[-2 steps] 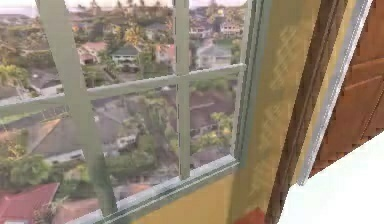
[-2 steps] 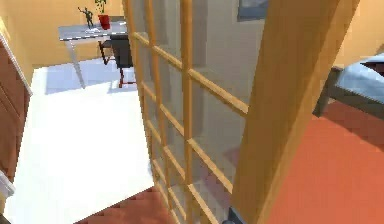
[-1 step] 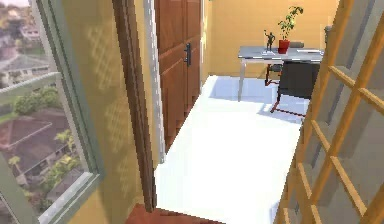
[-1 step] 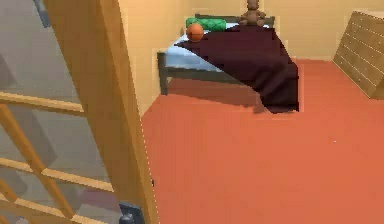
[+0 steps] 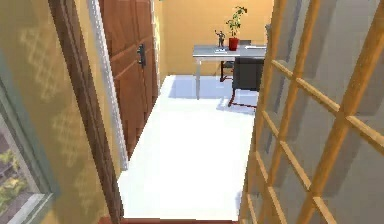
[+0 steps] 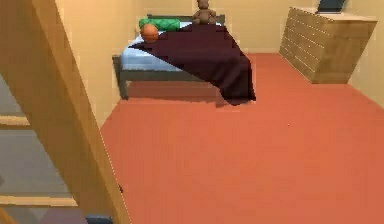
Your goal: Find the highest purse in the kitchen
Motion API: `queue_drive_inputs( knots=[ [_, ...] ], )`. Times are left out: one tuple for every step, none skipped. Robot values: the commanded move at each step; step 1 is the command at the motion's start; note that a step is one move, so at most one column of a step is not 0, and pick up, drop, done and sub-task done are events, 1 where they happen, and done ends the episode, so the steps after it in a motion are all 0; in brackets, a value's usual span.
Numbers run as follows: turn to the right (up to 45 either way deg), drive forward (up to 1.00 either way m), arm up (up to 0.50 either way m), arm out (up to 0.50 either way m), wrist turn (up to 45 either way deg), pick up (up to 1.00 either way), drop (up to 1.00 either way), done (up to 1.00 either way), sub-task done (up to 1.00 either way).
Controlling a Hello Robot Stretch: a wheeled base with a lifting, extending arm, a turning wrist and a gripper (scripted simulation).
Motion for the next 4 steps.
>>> queue_drive_inputs(
  knots=[
    [0.0,1.00,0.00,0.00,0.0,0.00,0.00,0.00,0.00],
    [0.0,0.25,0.00,0.00,0.0,0.00,0.00,0.00,0.00],
    [0.0,0.30,0.00,0.00,0.0,0.00,0.00,0.00,0.00],
    [21.0,0.00,0.00,0.00,0.0,0.00,0.00,0.00,0.00]
  ],
)
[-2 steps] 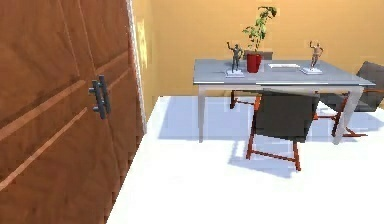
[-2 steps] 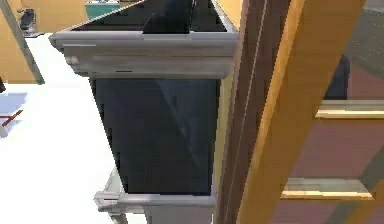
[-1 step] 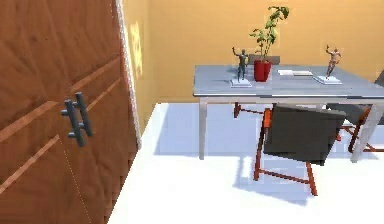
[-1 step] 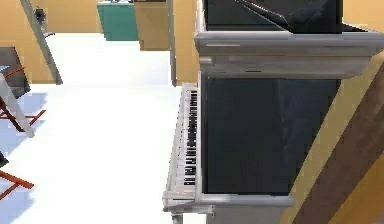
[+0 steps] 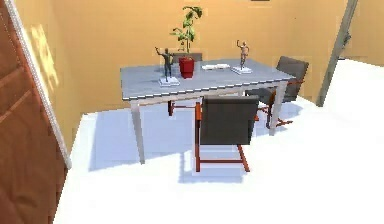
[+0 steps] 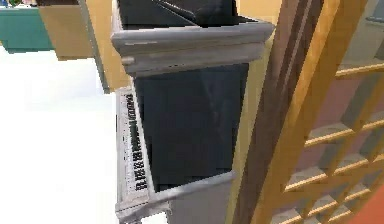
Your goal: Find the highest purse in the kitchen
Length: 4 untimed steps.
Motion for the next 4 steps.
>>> queue_drive_inputs(
  knots=[
    [3.0,0.00,0.00,0.00,0.0,0.00,0.00,0.00,0.00],
    [3.0,0.00,0.00,0.00,0.0,0.00,0.00,0.00,0.00],
    [0.0,0.30,0.00,0.00,0.0,0.00,0.00,0.00,0.00],
    [-3.0,0.00,0.00,0.00,0.0,0.00,0.00,0.00,0.00]
  ],
)
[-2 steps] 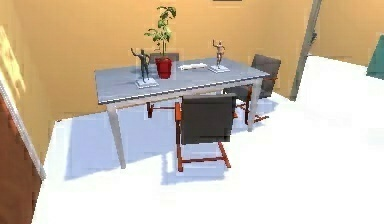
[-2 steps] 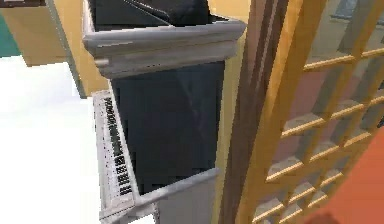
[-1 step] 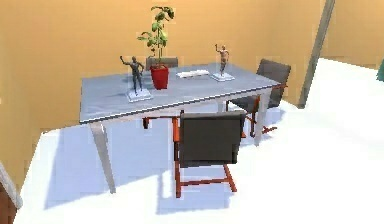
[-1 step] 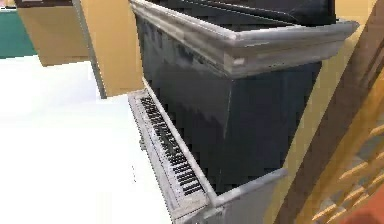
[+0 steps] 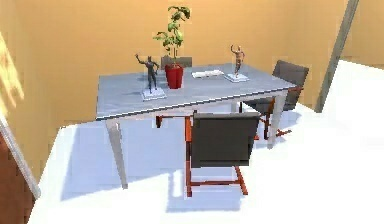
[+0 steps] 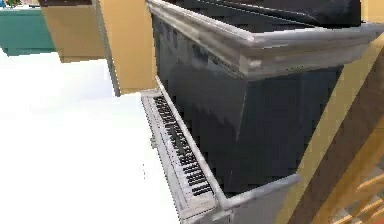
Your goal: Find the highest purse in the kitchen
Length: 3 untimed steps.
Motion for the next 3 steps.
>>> queue_drive_inputs(
  knots=[
    [0.0,0.50,0.00,0.00,0.0,0.00,0.00,0.00,0.00],
    [45.0,0.00,0.00,0.00,0.0,0.00,0.00,0.00,0.00],
    [24.0,0.00,0.00,0.00,0.0,0.00,0.00,0.00,0.00]
  ],
)
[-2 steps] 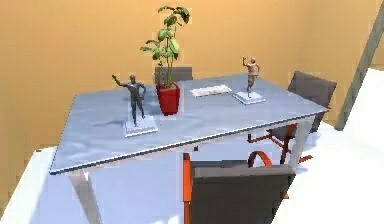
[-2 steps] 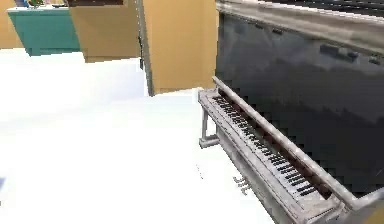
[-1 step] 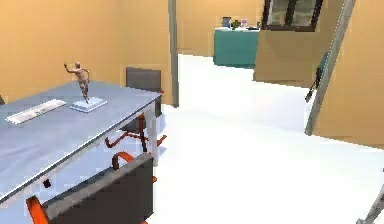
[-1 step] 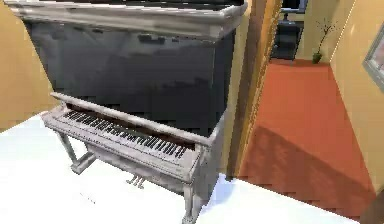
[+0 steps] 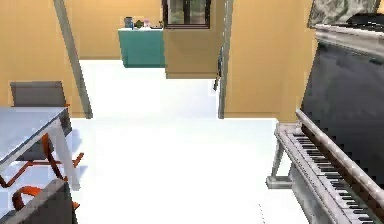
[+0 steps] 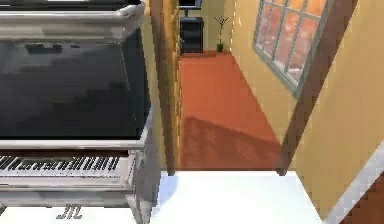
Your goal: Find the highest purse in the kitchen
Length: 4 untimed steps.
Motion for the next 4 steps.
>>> queue_drive_inputs(
  knots=[
    [0.0,0.75,0.00,0.00,0.0,0.00,0.00,0.00,0.00],
    [-3.0,0.00,0.00,0.00,0.0,0.00,0.00,0.00,0.00],
    [24.0,0.00,0.00,0.00,0.0,0.00,0.00,0.00,0.00],
    [0.0,0.25,0.00,0.00,0.0,0.00,0.00,0.00,0.00]
  ],
)
